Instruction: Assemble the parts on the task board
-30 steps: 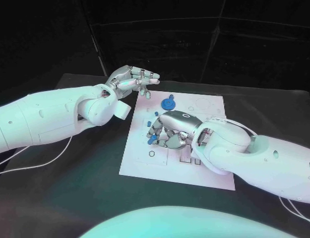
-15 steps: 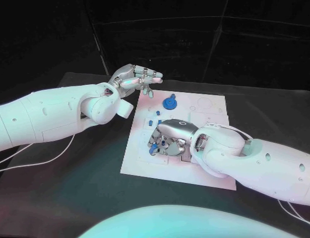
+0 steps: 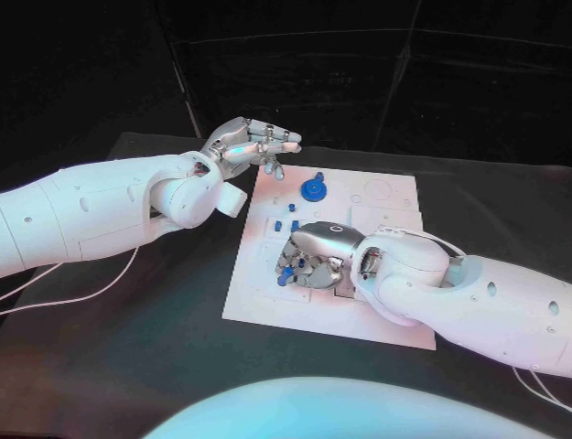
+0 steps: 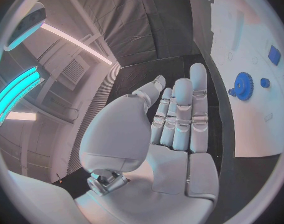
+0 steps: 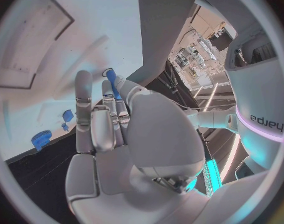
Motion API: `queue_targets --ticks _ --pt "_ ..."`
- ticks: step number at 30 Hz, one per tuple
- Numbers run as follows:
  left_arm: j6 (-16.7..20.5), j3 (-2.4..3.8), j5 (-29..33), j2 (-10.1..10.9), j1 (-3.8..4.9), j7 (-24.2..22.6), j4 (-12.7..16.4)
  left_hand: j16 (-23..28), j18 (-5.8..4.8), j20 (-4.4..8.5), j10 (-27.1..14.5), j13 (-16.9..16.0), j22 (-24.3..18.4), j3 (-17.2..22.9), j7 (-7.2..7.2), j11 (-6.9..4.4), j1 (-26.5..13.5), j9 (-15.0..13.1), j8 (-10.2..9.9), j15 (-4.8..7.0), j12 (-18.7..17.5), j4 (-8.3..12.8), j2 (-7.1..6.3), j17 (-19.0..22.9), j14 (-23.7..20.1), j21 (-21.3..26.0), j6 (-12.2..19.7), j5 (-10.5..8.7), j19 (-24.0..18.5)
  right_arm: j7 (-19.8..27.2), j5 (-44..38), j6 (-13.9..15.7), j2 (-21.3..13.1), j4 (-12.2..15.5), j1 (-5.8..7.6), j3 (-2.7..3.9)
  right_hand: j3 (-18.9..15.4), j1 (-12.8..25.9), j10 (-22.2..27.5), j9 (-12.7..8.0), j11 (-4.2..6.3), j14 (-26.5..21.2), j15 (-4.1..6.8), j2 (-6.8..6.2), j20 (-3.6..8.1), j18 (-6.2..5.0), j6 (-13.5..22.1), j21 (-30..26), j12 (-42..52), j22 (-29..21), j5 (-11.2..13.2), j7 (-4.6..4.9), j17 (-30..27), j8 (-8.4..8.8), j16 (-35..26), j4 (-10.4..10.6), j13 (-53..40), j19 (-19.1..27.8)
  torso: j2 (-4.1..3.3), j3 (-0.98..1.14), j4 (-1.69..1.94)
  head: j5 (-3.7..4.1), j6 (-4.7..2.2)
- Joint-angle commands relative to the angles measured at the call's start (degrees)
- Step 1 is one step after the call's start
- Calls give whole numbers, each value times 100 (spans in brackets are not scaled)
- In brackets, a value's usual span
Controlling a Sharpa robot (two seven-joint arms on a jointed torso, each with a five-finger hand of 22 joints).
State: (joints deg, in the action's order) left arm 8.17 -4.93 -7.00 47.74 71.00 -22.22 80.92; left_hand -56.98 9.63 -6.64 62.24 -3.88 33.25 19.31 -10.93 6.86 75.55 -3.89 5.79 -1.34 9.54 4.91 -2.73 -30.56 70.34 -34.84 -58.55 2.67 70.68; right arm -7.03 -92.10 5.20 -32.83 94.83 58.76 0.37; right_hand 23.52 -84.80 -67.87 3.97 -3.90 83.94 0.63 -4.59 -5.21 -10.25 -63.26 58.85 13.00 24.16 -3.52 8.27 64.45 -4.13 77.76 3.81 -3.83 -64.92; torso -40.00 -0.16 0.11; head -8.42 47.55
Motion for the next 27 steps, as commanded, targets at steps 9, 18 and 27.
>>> queue_targets --ticks 9,18,27 --pt "-58 4 20 -6 8 -47 5 18 71 -24 -49 -1 -9 -3 1 -10 -62 3 -36 -15 5 -42 13 6 -37 29 41 5 -15 -272 -358 -116 94 -56 5 -1 36 67 -32 5 -11 170 14 -1 10 -34 -28 -15 -35 -7 -26 15 -15 -33 -18 9 1 41 -1 0 -2 -10 17" --pt "-62 4 20 -5 8 -42 6 13 71 -28 -59 -2 -16 -10 0 -9 -77 3 -38 -18 10 -50 9 11 -42 37 49 5 -14 -421 -551 -166 171 -77 -4 -15 41 78 -31 5 -12 168 13 -4 10 -34 -26 -17 -41 -10 -26 16 -29 -29 -24 8 1 44 -1 -4 0 -10 29" --pt "-70 4 20 -8 8 -40 6 13 71 -28 -59 -2 -16 -10 0 -9 -77 3 -38 -18 10 -50 9 11 -42 37 49 5 -14 -413 -588 -306 217 -71 -5 -107 46 123 -29 0 -17 164 10 -57 6 -34 -10 -20 -68 -13 -16 21 -36 -9 -28 -20 2 55 0 -2 0 -13 33"
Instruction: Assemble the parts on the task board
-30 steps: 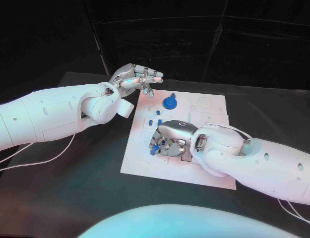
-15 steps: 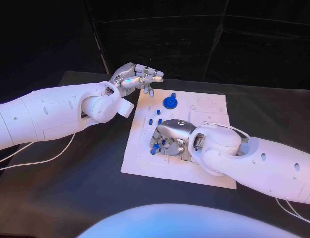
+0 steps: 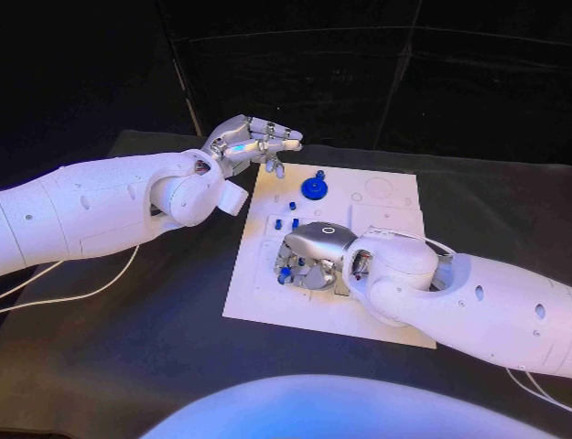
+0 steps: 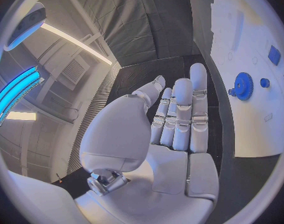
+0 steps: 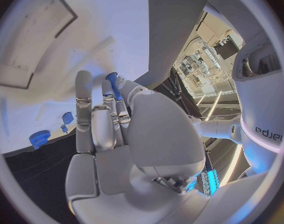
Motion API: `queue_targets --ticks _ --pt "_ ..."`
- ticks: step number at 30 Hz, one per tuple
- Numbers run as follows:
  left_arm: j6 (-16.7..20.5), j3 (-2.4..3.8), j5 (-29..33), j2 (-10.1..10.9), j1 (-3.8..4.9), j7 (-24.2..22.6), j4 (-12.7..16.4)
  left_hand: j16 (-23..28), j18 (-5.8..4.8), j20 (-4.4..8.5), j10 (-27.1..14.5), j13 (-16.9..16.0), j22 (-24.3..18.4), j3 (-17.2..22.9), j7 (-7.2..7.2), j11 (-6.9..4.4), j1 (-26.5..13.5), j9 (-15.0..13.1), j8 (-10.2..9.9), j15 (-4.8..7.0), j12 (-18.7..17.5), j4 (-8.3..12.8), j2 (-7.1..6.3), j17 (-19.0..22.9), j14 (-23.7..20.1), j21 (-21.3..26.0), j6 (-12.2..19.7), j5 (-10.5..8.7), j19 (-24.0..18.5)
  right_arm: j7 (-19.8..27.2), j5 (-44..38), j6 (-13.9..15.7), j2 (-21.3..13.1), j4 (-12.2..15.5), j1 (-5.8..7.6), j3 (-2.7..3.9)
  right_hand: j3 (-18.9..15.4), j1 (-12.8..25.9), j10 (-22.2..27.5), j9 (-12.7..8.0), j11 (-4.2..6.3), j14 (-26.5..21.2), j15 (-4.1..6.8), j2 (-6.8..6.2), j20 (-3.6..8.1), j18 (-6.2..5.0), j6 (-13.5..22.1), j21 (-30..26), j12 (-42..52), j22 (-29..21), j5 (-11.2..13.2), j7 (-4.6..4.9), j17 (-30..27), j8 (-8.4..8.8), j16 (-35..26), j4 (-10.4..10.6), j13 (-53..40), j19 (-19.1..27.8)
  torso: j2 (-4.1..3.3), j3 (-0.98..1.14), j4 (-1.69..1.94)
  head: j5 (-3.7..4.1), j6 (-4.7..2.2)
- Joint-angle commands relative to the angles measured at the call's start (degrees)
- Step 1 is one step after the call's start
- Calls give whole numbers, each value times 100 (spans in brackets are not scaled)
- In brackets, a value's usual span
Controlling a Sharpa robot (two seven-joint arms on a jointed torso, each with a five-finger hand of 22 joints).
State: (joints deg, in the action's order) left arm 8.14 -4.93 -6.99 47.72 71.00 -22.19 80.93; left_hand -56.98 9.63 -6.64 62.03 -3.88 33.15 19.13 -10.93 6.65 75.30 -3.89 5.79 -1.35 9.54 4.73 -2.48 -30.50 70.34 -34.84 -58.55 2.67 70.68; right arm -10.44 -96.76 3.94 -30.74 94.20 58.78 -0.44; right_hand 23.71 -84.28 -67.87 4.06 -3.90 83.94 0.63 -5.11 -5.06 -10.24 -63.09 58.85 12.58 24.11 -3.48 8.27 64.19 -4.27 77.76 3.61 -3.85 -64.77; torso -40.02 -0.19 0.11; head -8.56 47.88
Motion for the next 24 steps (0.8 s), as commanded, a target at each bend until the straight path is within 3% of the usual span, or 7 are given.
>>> queue_targets --ticks 1,6,9,14,19,24 --pt "-67 4 20 -6 9 -43 6 13 72 -28 -38 -2 -5 8 0 13 -52 3 -38 -18 10 -33 -16 5 -42 37 49 5 -14 -66 -134 -184 15 -9 -8 -31 27 83 -27 -11 -19 163 8 -16 -10 -35 -22 -21 -33 -8 -22 24 -15 11 -30 -4 4 44 4 1 0 2 -1" --pt "-70 4 20 -8 9 -41 1 13 72 -28 -38 -2 -5 8 0 13 -52 3 -38 -18 10 -33 -16 5 -42 37 49 5 -14 -4 -211 -130 40 -17 -7 -45 29 179 50 -24 -48 154 -15 -97 -24 -31 53 -28 -116 -11 -112 49 -39 54 -42 -25 16 63 2 2 1 1 2" --pt "-69 4 20 -13 9 -41 -7 13 72 -28 -38 -2 -5 8 0 13 -52 3 -38 -18 10 -33 -16 5 -42 37 49 5 -14 37 -173 -83 49 -28 -7 -48 -22 357 314 -33 -129 139 -83 -229 -68 -22 176 -41 -289 -18 -389 111 -87 72 -66 15 34 81 2 2 -1 -3 3" --pt "-69 4 20 -16 9 -38 -15 13 72 -28 -38 -2 -5 8 0 13 -52 3 -38 -18 10 -33 -16 5 -42 37 49 5 -14 81 -98 124 47 -37 -7 -51 -265 552 975 -46 -274 -5 -194 -400 -183 -26 707 -155 -514 -81 -444 191 -543 80 -336 17 20 167 3 3 -3 3 -8" --pt "-71 4 20 -22 8 -37 -21 13 72 -28 -38 -2 -5 8 0 13 -52 3 -38 -18 10 -33 -16 5 -42 37 49 5 -14 142 38 410 22 -24 -7 -52 -514 532 1534 -37 -338 -280 -248 -350 -241 -33 1132 -360 -557 -198 -605 228 -1322 61 -842 -50 3 290 2 5 2 2 -15" --pt "-83 4 20 -26 8 -34 -34 13 72 -28 -38 -2 -5 8 0 13 -52 3 -38 -18 10 -33 -16 5 -42 37 49 5 -14 341 309 913 -71 81 -10 -53 -738 494 1725 -28 -332 -317 -248 -291 -247 -37 1339 -474 -354 -276 -771 218 -1497 62 -977 -102 -33 275 4 10 -1 22 -12"
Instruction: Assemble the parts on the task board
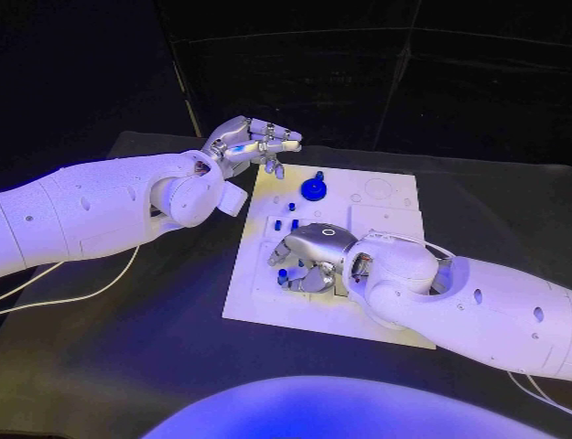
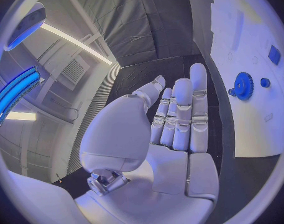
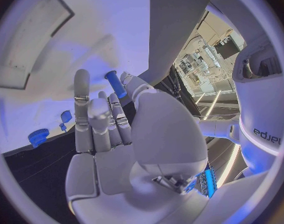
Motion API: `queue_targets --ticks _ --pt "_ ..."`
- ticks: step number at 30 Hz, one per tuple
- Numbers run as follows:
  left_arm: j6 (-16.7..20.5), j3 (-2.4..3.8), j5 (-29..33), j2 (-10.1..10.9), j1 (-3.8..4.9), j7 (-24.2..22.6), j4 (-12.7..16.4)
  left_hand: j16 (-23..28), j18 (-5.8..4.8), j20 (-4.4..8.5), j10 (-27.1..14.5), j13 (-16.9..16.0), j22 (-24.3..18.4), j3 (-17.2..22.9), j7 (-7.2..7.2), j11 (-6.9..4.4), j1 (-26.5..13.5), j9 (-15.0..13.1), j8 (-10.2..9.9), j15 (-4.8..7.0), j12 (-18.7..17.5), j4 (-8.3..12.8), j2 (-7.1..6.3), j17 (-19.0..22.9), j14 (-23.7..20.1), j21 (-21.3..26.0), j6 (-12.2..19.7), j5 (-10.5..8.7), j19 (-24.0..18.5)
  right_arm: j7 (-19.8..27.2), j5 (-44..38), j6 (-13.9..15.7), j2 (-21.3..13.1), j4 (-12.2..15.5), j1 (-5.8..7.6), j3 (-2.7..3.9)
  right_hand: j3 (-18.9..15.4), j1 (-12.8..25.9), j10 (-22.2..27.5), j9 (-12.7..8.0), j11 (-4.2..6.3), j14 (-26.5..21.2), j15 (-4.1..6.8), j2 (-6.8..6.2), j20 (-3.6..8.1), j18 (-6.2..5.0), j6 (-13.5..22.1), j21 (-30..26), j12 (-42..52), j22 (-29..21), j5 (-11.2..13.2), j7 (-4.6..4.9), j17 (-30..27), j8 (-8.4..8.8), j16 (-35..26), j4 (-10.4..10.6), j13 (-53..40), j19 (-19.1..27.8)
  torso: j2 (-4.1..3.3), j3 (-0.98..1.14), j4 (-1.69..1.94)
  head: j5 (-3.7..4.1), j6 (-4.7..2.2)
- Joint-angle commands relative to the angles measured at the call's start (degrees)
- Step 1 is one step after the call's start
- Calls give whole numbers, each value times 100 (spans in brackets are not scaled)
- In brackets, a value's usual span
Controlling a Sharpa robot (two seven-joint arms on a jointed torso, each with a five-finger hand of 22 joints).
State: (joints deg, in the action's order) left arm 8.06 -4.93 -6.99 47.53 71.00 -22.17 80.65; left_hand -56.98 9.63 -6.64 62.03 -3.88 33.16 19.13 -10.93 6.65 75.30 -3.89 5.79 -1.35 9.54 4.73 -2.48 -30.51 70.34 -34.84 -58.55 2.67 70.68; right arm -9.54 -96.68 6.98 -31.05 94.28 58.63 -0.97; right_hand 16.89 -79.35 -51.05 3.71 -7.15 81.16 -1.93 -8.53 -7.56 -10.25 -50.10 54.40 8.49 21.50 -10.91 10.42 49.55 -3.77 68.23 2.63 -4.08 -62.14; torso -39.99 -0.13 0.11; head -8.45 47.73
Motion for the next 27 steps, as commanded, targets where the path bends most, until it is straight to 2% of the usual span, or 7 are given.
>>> queue_targets --ticks 1,9,16,19,22,24,27 --pt "-78 4 20 -6 8 -33 -10 13 72 -28 -38 -2 -7 8 0 12 -52 3 -38 -18 10 -33 -16 6 -42 37 49 5 -14 298 363 707 -70 109 4 1 -85 -1 58 5 -8 -39 10 53 2 -37 74 -38 87 -23 -38 8 -46 17 -32 -10 -13 6 1 6 -2 10 4" --pt "-94 3 20 2 6 -28 -33 10 72 -30 -44 -3 -11 3 -1 14 -61 3 -38 -19 13 -37 -19 9 -45 42 54 4 -13 648 1068 1358 -551 457 8 5 -317 -1 35 23 16 54 28 84 16 -37 92 -85 406 -67 -43 15 87 -13 63 -32 -54 -61 18 3 -21 63 -38" --pt "-92 2 20 27 5 -26 -43 10 72 -30 -44 -3 -11 3 -1 14 -61 3 -38 -19 13 -37 -19 9 -45 42 54 4 -13 786 2274 1569 -1409 804 207 16 -394 78 -718 90 46 3 38 219 21 -39 -426 -127 917 -99 -83 63 -89 -208 -29 33 -123 -53 57 -7 -50 261 -162" --pt "-93 1 20 55 4 -26 -40 10 72 -30 -44 -3 -11 3 -1 14 -61 3 -38 -19 13 -37 -19 9 -45 42 54 4 -13 740 2567 1607 -1900 991 300 21 -365 89 -1217 98 194 137 149 240 94 -52 -630 -102 1107 -92 -26 -62 226 -262 171 71 -149 -105 82 -21 -80 404 -217" --pt "-81 -2 20 88 2 -26 -44 10 72 -30 -45 -3 -11 2 -2 14 -63 3 -38 -20 14 -38 -20 9 -45 43 54 4 -13 552 2785 1630 -2343 1118 344 23 -357 88 -1875 99 384 452 298 226 224 -53 -810 27 1451 -35 -20 -208 1337 -310 822 95 -308 -283 115 -44 -148 562 -241" --pt "-72 -4 20 90 2 -30 -52 7 72 -32 -49 -4 -15 -5 -3 16 -74 3 -39 -21 16 -43 -26 12 -48 47 59 4 -13 321 2669 1689 -2576 1160 360 22 -419 123 -2467 128 518 548 407 198 318 13 -994 358 1966 448 -6 -325 1611 -399 1018 103 -610 -567 123 -44 -180 617 -251" --pt "-70 -6 20 85 2 -36 -42 7 72 -32 -49 -4 -15 -5 -3 16 -74 3 -39 -21 16 -43 -26 12 -48 47 59 4 -13 -16 2358 1702 -2794 1169 369 19 -552 236 -2611 147 598 563 510 154 443 71 -1107 573 3300 718 102 -446 1698 -455 1121 190 -2021 -725 130 -49 -217 714 -264"
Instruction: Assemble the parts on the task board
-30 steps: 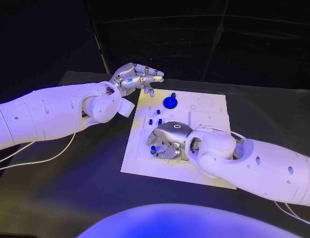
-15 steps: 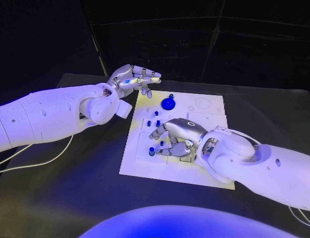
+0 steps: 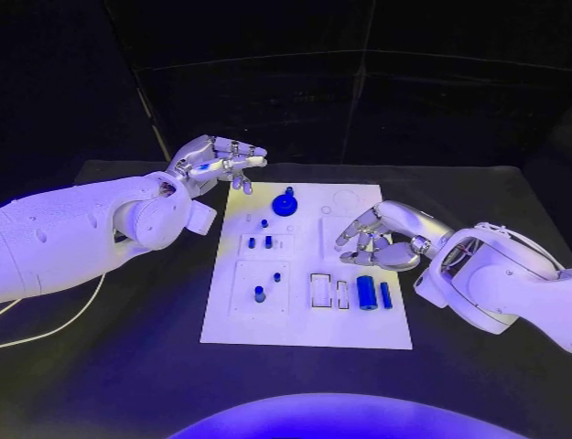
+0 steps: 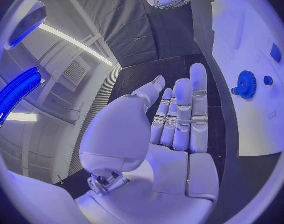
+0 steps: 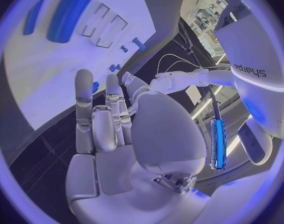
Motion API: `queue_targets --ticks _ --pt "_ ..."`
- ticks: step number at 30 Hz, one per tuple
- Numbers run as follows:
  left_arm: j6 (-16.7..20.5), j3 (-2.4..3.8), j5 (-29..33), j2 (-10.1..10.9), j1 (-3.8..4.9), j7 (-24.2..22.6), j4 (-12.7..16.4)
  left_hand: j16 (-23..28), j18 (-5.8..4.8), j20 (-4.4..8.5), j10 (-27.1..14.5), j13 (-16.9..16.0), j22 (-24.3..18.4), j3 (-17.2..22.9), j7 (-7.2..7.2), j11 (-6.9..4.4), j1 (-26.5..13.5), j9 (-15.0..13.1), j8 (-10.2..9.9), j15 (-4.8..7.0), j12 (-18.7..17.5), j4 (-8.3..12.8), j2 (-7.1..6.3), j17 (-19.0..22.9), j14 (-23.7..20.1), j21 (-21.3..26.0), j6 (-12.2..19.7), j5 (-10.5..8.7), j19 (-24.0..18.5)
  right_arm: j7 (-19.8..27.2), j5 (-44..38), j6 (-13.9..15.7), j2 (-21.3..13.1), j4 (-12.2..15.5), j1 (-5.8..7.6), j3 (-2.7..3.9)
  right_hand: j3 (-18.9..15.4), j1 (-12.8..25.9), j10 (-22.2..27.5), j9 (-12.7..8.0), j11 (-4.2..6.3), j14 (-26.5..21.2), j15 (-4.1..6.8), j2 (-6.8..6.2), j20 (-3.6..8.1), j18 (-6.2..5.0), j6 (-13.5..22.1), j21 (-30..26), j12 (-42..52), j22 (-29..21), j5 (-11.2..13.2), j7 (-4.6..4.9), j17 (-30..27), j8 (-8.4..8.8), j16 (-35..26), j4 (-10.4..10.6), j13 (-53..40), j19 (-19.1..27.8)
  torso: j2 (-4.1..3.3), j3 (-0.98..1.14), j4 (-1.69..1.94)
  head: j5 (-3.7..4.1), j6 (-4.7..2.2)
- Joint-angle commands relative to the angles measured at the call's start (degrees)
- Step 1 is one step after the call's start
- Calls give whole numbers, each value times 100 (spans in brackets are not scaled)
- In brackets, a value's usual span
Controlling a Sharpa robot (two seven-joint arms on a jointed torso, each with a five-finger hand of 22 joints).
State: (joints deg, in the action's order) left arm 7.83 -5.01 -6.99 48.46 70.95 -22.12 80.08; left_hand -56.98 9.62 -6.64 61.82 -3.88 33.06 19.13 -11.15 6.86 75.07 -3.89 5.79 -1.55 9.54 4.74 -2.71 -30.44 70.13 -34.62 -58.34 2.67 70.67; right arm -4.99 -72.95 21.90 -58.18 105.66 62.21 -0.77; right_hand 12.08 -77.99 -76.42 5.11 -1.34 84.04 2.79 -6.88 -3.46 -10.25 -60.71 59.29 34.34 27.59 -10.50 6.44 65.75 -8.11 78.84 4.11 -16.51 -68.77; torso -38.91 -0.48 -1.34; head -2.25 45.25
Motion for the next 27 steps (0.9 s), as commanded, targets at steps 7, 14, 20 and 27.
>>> queue_targets --ticks 7,14,20,27 --pt "-50 0 20 29 7 -62 62 5 73 -33 -30 -5 -7 -12 18 -5 -61 1 -37 -2 20 -47 -9 7 -29 27 37 4 -13 -1249 -488 191 -368 28 -8 -8 -614 733 -416 53 39 388 38 -152 47 165 -68 475 3658 747 -878 -70 1048 -102 574 649 -4407 -273 26 -18 -101 226 5" --pt "-43 0 20 79 7 -82 122 1 73 -36 -32 -6 -12 -25 18 -4 -81 0 -35 -4 26 -56 -19 10 -31 33 38 4 -11 -1769 -714 -32 -377 25 -111 -21 -1354 864 -528 202 64 397 47 -168 63 166 -110 563 4361 880 -706 -113 1300 -307 701 1044 -5410 -271 36 -20 -120 299 26" --pt "-55 -1 20 92 7 -82 189 1 73 -36 -32 -6 -12 -25 18 -4 -81 0 -35 -4 26 -56 -19 10 -31 33 38 4 -11 -1968 -906 -238 -264 39 -239 -38 -1766 695 -604 378 91 411 70 -137 76 178 -112 614 4534 975 -593 -148 1408 -520 745 1237 -5720 -287 42 -34 -151 298 49" --pt "-50 -1 20 113 7 -77 202 -2 73 -37 -33 -7 -15 -29 18 -4 -91 0 -34 -5 30 -63 -19 11 -32 35 37 4 -10 -2079 -1003 -433 -165 75 -316 -50 -1992 535 -640 541 104 423 81 -122 88 190 -47 657 4604 1056 -365 -165 1491 -693 778 1242 -5866 -305 38 -26 -143 322 54"
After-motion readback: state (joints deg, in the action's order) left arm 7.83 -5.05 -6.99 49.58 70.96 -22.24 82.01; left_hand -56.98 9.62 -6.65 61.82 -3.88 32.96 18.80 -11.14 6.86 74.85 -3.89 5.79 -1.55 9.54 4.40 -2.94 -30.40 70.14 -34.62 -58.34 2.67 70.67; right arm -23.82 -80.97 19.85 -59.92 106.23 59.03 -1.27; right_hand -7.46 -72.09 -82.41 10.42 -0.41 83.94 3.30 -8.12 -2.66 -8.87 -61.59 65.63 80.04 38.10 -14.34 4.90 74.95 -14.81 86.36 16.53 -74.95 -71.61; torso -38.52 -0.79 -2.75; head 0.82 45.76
